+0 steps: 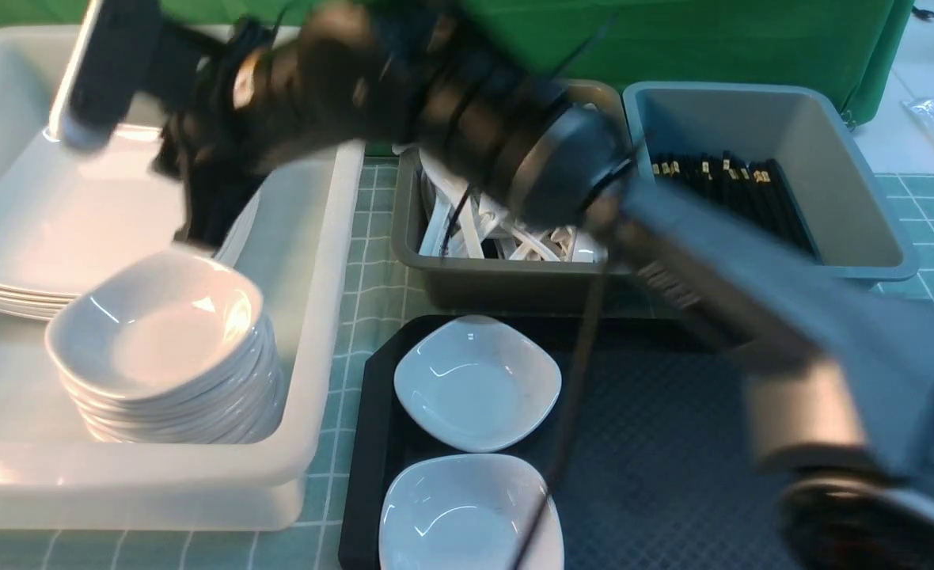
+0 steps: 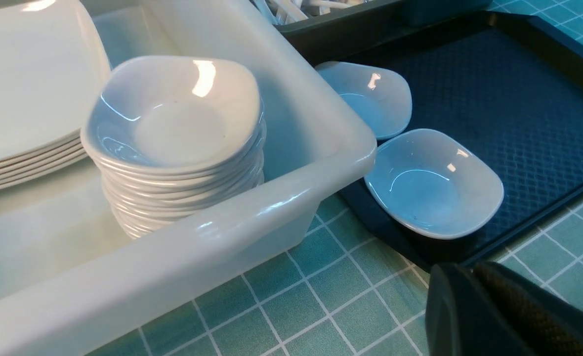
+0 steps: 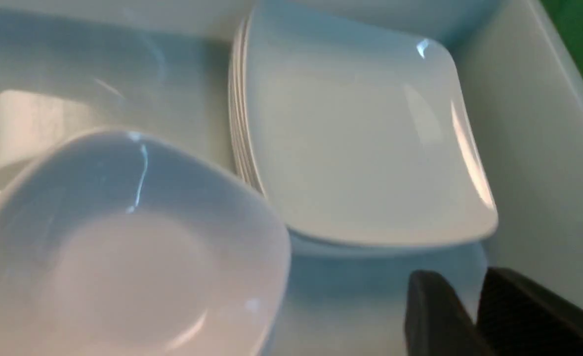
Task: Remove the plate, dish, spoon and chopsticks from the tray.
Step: Use the left arm to grab a small plate from the dinner plate
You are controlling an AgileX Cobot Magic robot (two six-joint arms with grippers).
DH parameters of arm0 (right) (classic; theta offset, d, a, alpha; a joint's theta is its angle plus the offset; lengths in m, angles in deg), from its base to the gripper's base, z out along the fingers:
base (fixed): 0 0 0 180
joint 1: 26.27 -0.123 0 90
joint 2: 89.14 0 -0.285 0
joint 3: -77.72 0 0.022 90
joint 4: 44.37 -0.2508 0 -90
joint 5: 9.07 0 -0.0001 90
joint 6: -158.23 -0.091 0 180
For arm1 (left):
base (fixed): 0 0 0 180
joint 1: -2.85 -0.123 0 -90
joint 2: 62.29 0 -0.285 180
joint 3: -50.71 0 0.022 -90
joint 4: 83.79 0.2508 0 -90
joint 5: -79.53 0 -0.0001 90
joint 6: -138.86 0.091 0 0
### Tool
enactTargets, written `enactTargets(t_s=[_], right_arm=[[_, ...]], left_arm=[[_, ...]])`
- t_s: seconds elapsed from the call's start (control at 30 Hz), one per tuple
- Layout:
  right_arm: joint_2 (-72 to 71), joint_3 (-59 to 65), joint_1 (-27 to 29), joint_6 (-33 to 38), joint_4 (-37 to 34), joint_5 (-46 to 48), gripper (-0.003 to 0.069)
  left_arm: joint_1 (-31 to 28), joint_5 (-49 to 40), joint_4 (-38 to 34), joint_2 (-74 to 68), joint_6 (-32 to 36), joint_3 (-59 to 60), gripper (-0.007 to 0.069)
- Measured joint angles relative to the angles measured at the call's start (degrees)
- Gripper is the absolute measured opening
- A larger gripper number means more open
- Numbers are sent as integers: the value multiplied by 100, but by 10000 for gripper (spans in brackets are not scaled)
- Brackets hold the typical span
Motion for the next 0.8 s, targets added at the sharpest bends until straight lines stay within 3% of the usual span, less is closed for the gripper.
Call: enactTargets(t_s=[0.27, 0.47, 0.8], right_arm=[[-854, 0, 4, -1004, 753, 1718, 48], [-1764, 726, 4, -2002, 1701, 1727, 18], [-5421, 5448, 4, -3586, 1996, 1611, 18]], left_arm=[[0, 87, -134, -905, 563, -5, 17], [0, 621, -701, -2122, 1217, -5, 17], [91, 1652, -2096, -4755, 2878, -5, 17]])
